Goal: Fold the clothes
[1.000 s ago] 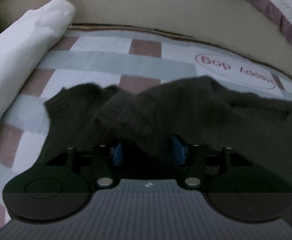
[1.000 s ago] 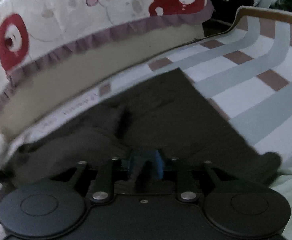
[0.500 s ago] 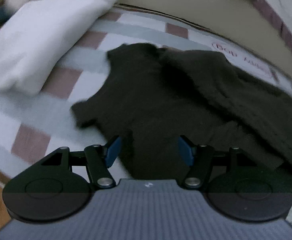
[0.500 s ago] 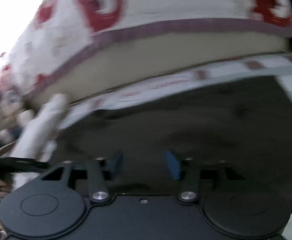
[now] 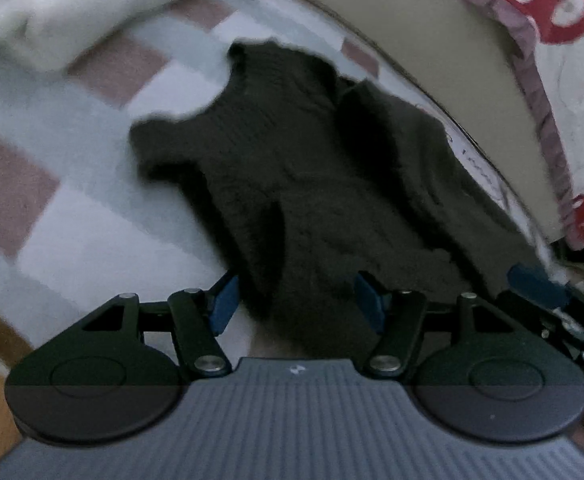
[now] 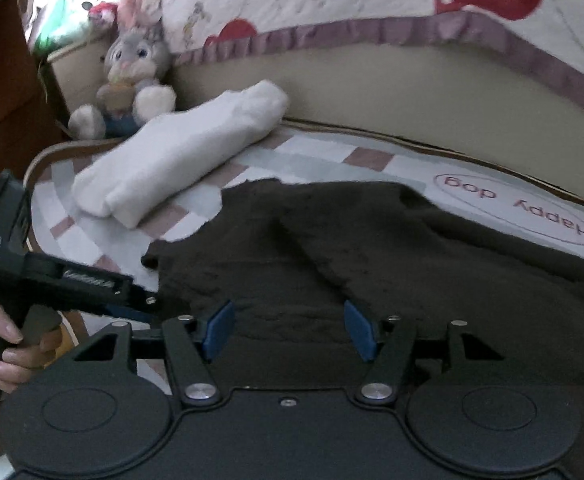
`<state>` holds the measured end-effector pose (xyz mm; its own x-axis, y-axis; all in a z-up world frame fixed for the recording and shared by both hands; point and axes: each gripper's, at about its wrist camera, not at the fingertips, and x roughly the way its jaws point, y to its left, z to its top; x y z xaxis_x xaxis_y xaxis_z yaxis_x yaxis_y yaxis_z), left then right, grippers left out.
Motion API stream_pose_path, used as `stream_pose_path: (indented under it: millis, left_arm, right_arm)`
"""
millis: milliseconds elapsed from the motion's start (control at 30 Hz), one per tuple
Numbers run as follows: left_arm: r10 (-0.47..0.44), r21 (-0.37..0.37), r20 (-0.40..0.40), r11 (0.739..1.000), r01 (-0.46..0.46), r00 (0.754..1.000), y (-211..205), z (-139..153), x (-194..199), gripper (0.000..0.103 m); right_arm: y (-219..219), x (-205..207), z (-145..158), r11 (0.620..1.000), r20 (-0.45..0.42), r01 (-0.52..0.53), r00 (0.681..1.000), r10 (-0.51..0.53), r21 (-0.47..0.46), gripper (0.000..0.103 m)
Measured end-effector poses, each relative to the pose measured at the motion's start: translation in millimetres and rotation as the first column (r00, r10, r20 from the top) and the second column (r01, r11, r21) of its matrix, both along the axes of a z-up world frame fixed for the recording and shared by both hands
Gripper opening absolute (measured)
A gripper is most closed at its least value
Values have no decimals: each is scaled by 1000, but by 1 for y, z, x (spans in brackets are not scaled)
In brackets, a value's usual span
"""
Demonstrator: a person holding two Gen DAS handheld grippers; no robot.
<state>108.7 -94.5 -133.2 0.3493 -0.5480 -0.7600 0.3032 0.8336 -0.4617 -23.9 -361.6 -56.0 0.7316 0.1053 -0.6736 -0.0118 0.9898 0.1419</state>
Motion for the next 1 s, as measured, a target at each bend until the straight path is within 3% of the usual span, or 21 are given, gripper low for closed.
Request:
stream_pose_path:
  millis: [100, 233, 333, 467, 500, 533, 567, 633, 700, 800, 1000]
  left_arm:
    - [-61, 115, 124, 992, 47, 990, -19, 6, -8, 45]
    - [-22, 78, 154, 997, 10, 988, -20, 2, 0, 45]
    - [75, 9, 135, 997, -77, 988, -12, -5, 17, 53]
    - [125, -16, 213, 992, -125, 969, -19, -13, 29, 56]
    - [104, 7, 241, 994, -109, 965, -25, -13, 28, 52]
    - [80, 32, 268, 995, -92, 960, -31, -13, 28, 25]
    - [46, 62, 290, 996, -66, 956, -37, -13, 27, 7]
    - [6, 105, 336, 994, -44, 942, -45, -10, 24, 5]
    - [-30, 122, 408, 992, -22, 912, -51, 2, 15, 5]
    - [-103, 145, 531, 989, 30, 841, -64, 33, -6, 5]
    - [-250, 104, 643, 965, 241, 724, -120, 92, -50, 5]
  right_arm:
    - [8, 9, -6, 996, -7, -3, 1000, 2, -88, 66]
    - [6, 23, -16, 971, -26, 31, 999, -38, -239, 64]
    - [-10, 23, -31, 986, -51, 82, 995, -91, -148, 64]
    - [-30, 23, -50, 988, -92, 154, 983, -156, -26, 65]
    - [-33, 22, -53, 987, -92, 160, 983, -161, -10, 66]
    - [-33, 18, -54, 988, -81, 153, 985, -153, -8, 65]
    - [-33, 15, -55, 989, -70, 146, 987, -146, -5, 66]
    - [-36, 9, -54, 990, -57, 139, 989, -138, 14, 66]
    - [-44, 2, -50, 988, -42, 148, 988, -146, 52, 66]
    - [-56, -10, -42, 976, -15, 185, 983, -185, 116, 66]
    - [-85, -45, -29, 933, 19, 278, 957, -290, 228, 66]
